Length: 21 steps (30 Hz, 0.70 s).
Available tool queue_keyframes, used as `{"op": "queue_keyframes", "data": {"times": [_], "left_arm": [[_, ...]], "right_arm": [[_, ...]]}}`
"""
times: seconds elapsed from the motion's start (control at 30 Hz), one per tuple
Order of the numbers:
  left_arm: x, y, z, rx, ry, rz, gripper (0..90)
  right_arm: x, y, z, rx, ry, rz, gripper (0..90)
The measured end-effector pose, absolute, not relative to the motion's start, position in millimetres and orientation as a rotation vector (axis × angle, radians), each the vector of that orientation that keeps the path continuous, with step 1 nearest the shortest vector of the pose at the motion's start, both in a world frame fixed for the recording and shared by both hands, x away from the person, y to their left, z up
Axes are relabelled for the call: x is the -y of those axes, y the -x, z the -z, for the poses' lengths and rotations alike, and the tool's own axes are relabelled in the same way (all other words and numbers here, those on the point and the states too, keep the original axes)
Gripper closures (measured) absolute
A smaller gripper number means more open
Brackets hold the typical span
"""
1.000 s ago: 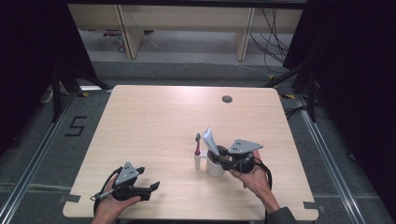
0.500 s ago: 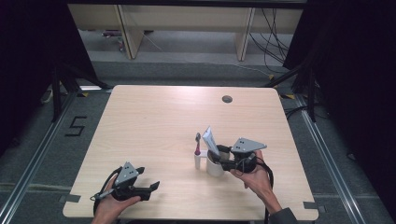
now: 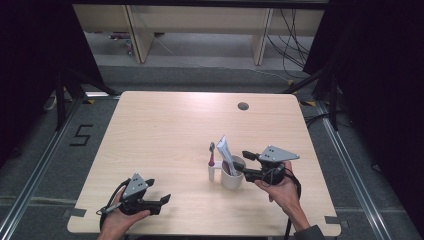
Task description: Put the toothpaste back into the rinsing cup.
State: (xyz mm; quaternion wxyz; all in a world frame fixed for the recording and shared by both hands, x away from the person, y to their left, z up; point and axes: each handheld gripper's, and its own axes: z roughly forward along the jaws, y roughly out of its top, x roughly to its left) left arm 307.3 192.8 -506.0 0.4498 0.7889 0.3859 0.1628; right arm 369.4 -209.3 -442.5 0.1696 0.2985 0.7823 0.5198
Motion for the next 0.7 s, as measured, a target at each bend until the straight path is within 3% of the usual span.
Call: {"op": "queue_keyframes", "data": {"times": [0.7], "left_arm": [[-197.1,-306.3,505.3,-0.981,-1.941,-0.417,18.5]], "right_arm": [[219.5,-371.4,442.0,-2.191,-0.908,-1.468,36.0]]}}
